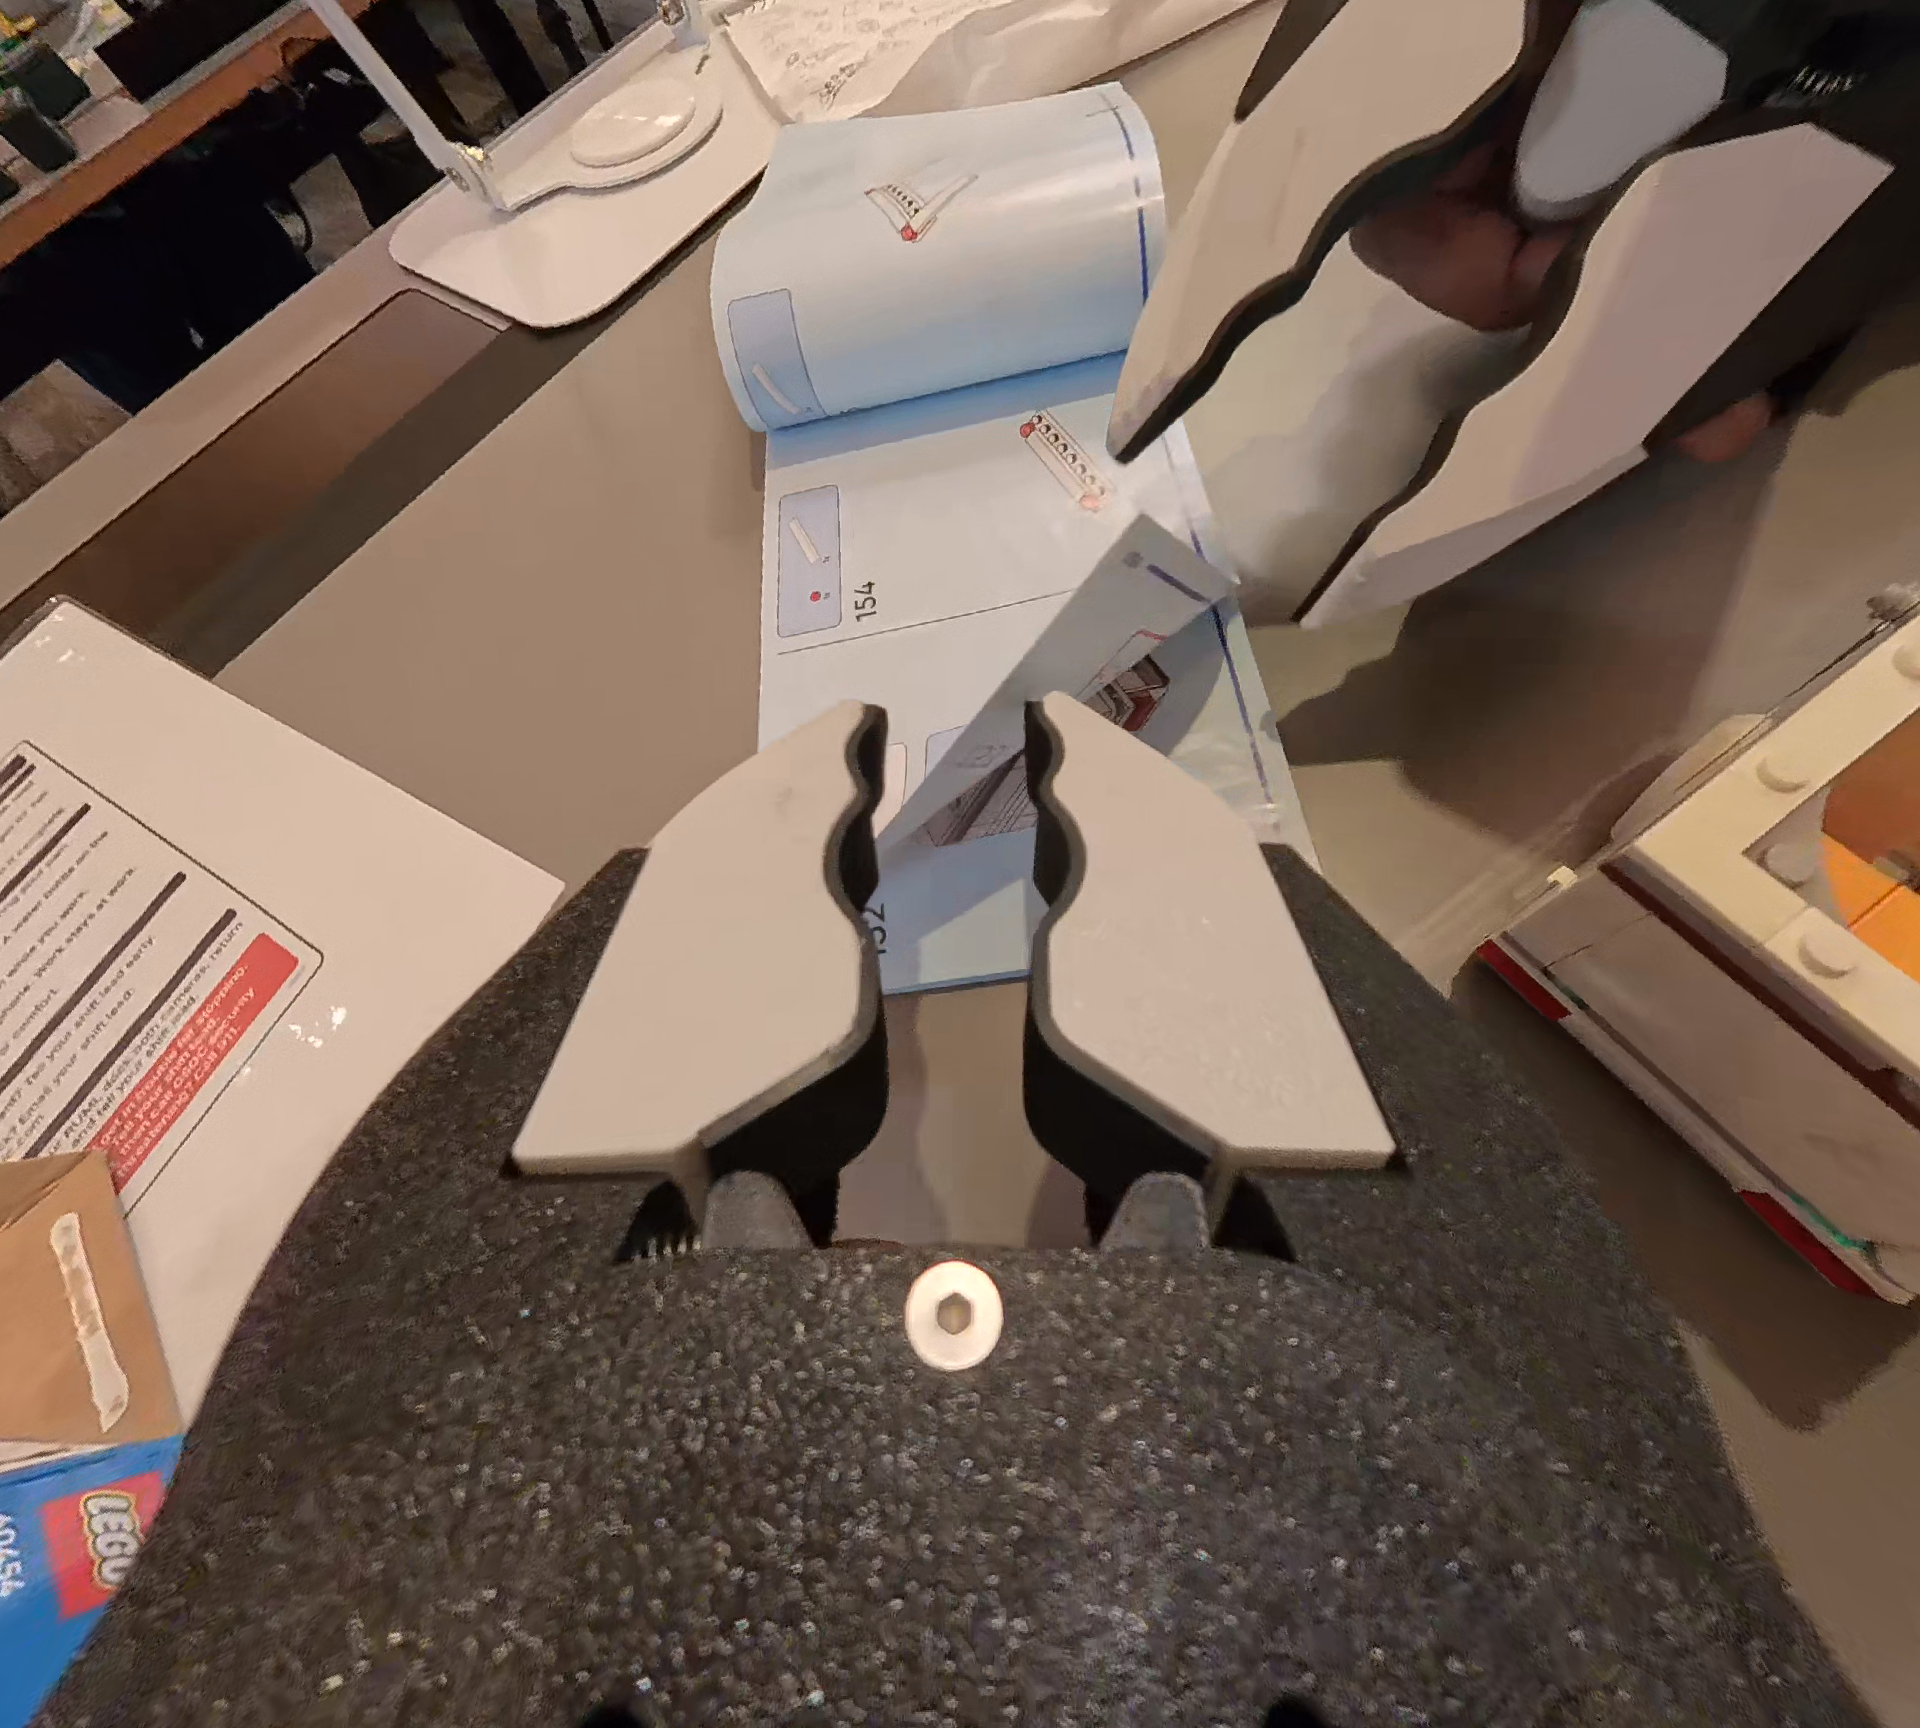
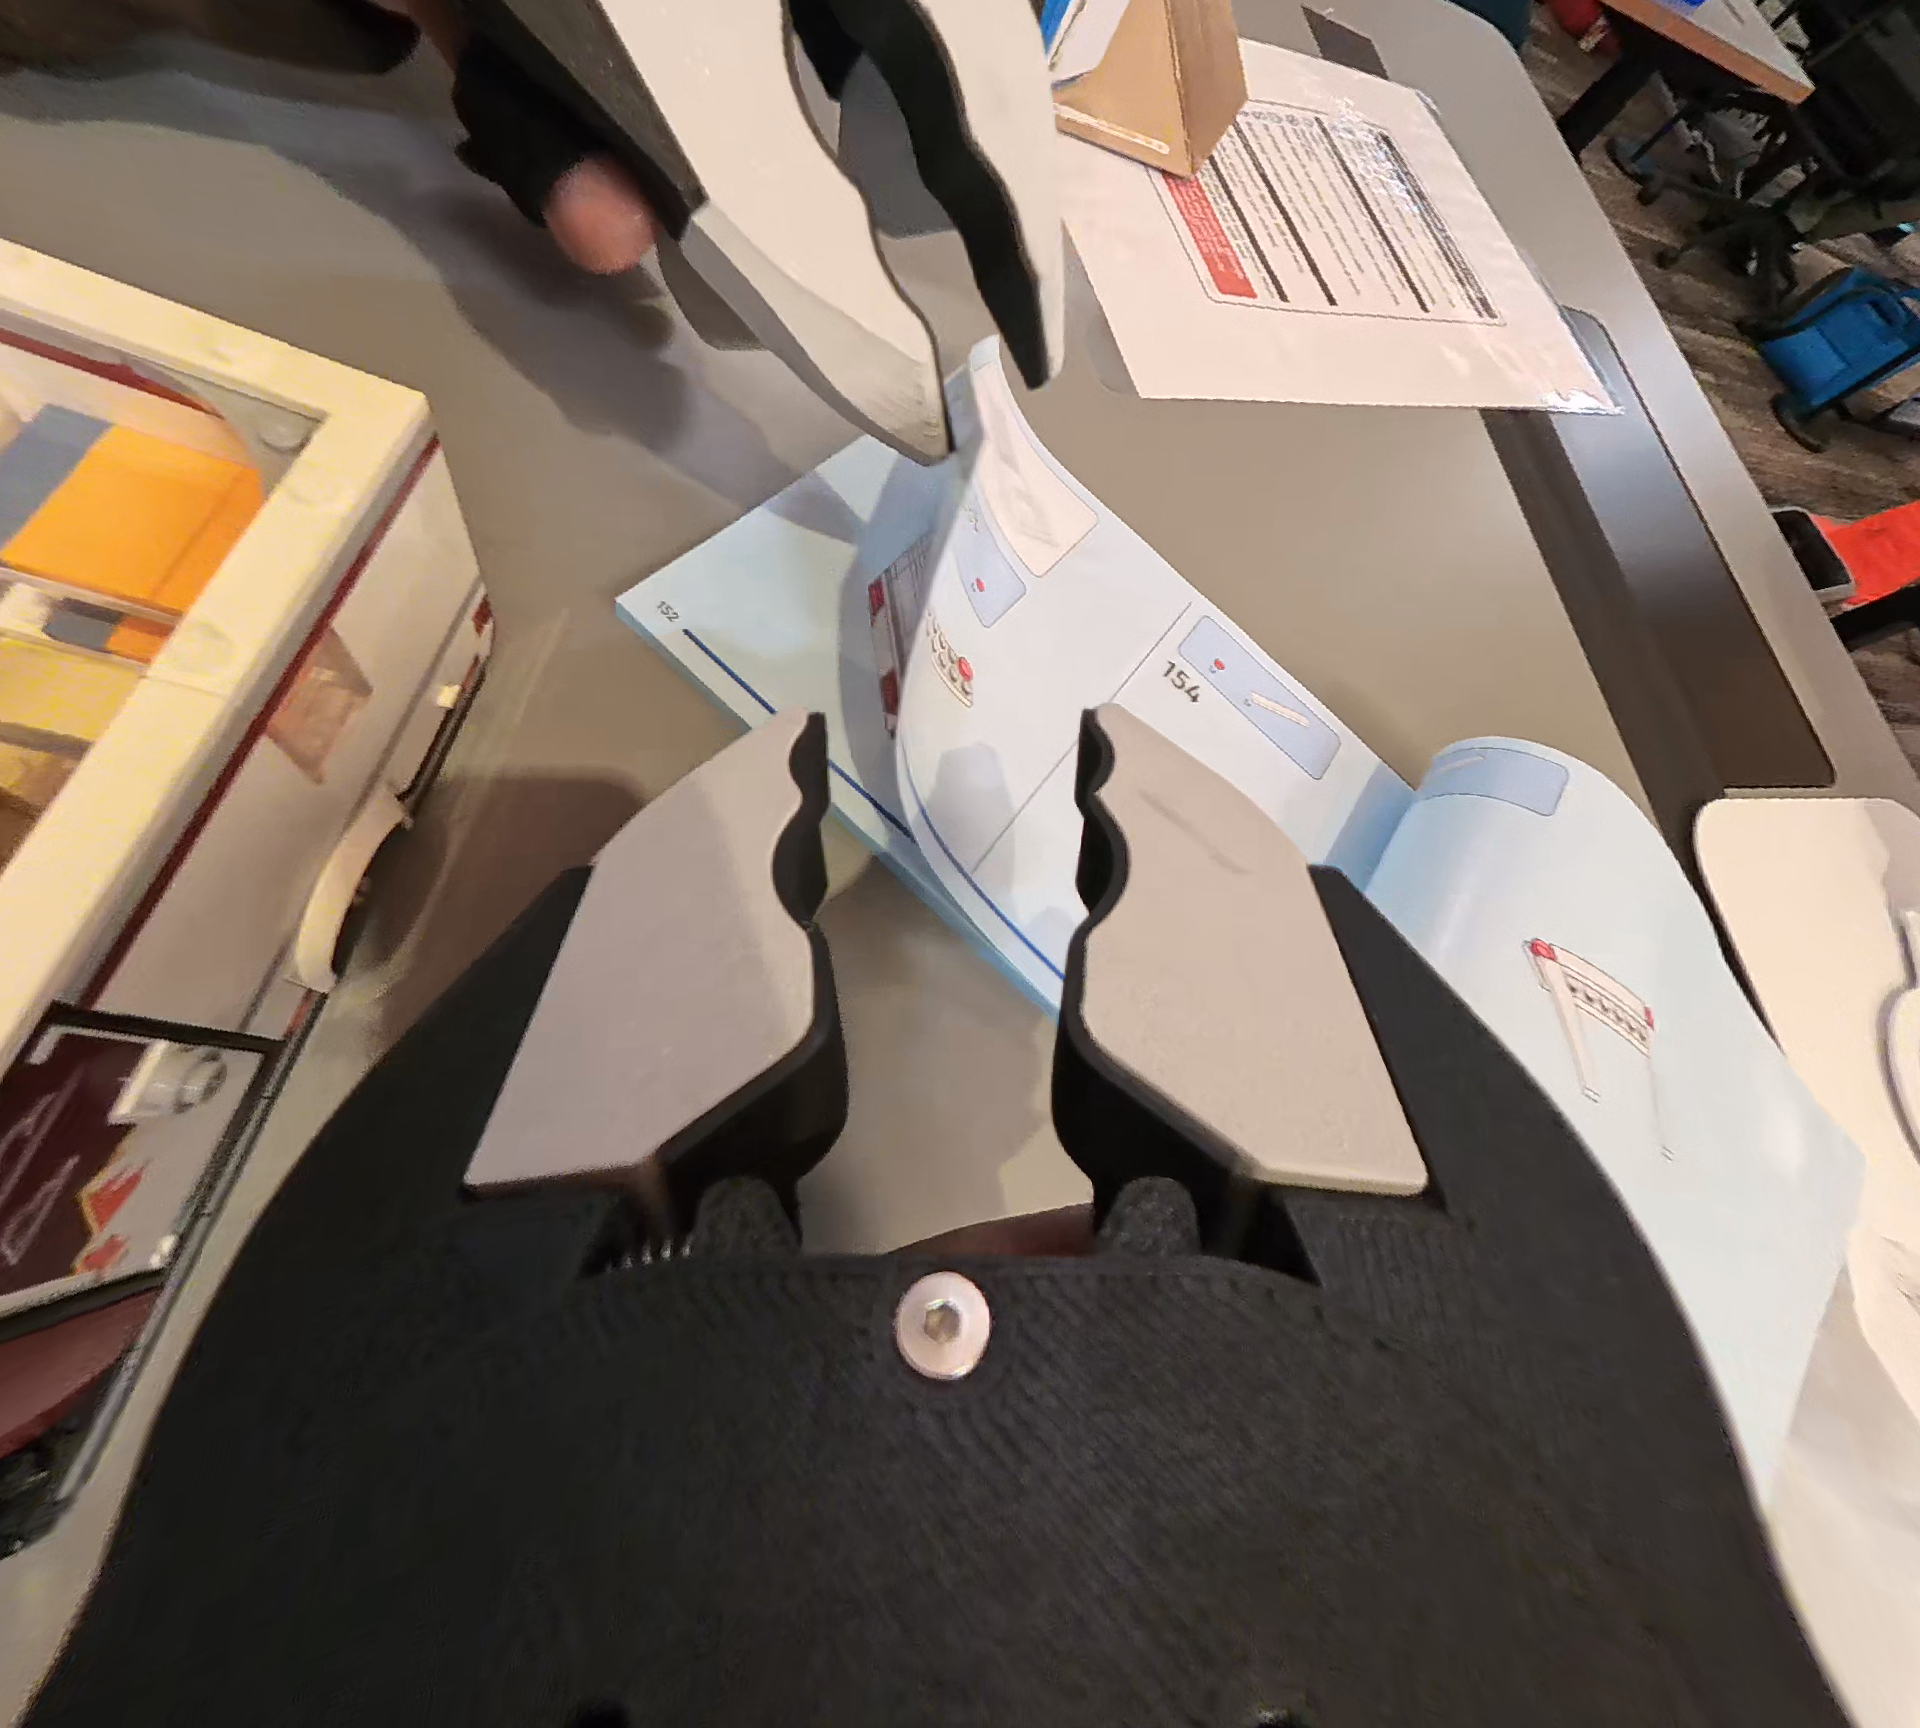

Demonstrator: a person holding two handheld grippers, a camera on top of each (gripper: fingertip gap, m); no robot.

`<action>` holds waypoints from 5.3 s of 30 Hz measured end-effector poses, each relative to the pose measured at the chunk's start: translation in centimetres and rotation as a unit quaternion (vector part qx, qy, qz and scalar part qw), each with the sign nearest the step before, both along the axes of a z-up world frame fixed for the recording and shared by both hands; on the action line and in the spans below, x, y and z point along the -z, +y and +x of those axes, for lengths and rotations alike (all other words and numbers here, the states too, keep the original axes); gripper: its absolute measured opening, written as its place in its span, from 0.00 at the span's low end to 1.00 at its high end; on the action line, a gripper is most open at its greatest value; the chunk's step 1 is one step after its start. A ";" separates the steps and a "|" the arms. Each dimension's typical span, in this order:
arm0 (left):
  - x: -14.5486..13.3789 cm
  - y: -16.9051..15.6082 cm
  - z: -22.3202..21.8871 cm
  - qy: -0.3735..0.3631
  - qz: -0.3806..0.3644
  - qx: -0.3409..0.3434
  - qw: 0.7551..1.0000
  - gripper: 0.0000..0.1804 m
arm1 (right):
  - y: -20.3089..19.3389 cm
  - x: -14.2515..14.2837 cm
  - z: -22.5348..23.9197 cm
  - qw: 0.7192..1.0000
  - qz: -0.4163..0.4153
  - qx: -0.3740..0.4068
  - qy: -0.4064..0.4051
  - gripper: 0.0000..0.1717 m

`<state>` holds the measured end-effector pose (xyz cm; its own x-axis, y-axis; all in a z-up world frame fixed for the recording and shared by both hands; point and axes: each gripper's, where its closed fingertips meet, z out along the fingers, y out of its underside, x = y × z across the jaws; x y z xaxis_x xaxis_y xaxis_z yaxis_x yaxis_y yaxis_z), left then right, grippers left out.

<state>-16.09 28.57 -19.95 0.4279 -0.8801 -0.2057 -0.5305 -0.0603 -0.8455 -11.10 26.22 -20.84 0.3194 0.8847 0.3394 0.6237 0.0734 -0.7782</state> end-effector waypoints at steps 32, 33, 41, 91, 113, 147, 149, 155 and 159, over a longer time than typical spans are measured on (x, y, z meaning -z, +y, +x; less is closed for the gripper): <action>2.9 2.6 -3.2 0.024 -0.064 -0.086 0.994 0.32 | 7.3 -1.2 18.1 0.914 -0.151 0.345 0.150 0.17; 3.0 2.6 -3.3 0.024 -0.071 -0.087 0.993 0.32 | 7.1 -1.2 18.6 0.913 -0.157 0.347 0.148 0.17; 3.8 2.6 -3.9 0.041 -0.097 -0.097 0.990 0.32 | 5.6 -2.1 20.0 0.916 -0.128 0.355 0.134 0.18; 4.4 1.7 -4.0 0.044 -0.140 -0.083 0.986 0.34 | 1.6 0.4 4.8 0.980 -0.082 0.164 0.082 0.18; 3.3 2.0 -3.7 0.005 -0.128 -0.081 0.988 0.34 | 1.5 0.5 4.5 0.978 -0.115 0.149 0.093 0.20; 0.2 -14.2 0.7 -0.051 -0.215 0.350 0.910 0.51 | -11.2 -4.8 6.0 0.973 -0.143 -0.105 0.151 0.32; 0.7 -14.2 0.9 -0.036 -0.218 0.346 0.912 0.50 | -13.7 -4.1 5.8 0.977 -0.125 -0.121 0.125 0.37; 1.5 -14.1 1.4 -0.010 -0.217 0.337 0.916 0.46 | -16.1 2.9 4.4 0.991 -0.090 -0.089 -0.035 0.49; 1.6 -12.8 1.9 -0.011 -0.204 0.304 0.931 0.46 | -13.5 2.5 5.8 0.997 -0.060 -0.030 -0.039 0.45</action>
<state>-14.22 15.80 -21.55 -0.1739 -0.9639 0.2016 -0.5536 -0.0736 -0.8295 -5.34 12.72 -23.35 0.2418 0.9371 0.2519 0.6807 0.0212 -0.7322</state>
